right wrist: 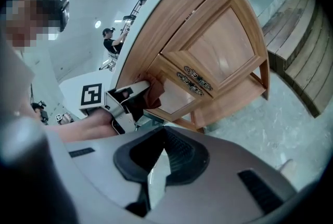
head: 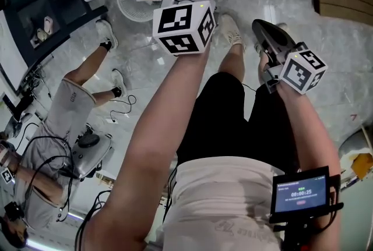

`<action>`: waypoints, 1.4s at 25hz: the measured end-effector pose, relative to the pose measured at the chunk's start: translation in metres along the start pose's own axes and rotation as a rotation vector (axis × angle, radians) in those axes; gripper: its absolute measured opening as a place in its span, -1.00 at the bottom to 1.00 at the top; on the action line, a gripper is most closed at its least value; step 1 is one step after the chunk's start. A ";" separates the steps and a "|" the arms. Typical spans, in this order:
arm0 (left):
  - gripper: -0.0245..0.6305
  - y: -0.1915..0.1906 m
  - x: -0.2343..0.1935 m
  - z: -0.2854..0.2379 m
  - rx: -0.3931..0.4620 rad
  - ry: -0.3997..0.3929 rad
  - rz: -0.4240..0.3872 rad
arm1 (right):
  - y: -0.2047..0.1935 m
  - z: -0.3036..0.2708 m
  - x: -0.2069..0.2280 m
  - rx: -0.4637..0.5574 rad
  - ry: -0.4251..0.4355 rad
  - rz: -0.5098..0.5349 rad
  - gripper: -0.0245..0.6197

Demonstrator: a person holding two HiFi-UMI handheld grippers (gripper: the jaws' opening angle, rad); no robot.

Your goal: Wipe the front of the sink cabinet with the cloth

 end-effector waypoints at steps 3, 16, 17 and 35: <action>-0.41 0.006 0.016 -0.014 0.000 -0.058 -0.026 | -0.001 -0.001 -0.001 0.000 -0.017 0.023 -0.89; -0.41 0.000 0.041 -0.046 -0.027 -0.167 0.037 | 0.006 0.015 0.013 0.049 -0.060 -0.024 -0.89; -0.41 0.000 0.038 -0.043 -0.023 -0.159 0.037 | 0.004 0.014 0.013 0.043 -0.058 -0.023 -0.89; -0.41 -0.023 -0.071 0.015 0.028 0.087 0.143 | 0.003 0.004 0.014 0.001 -0.038 -0.032 -0.89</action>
Point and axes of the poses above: the fingertips, and each gripper's own axes: z backward along the fingers, x to its right, y out of its top, the point moved 4 cm from there along z, backward along the fingers, and after that the axes turned 7 degrees about -z, right-handed, at the moved point
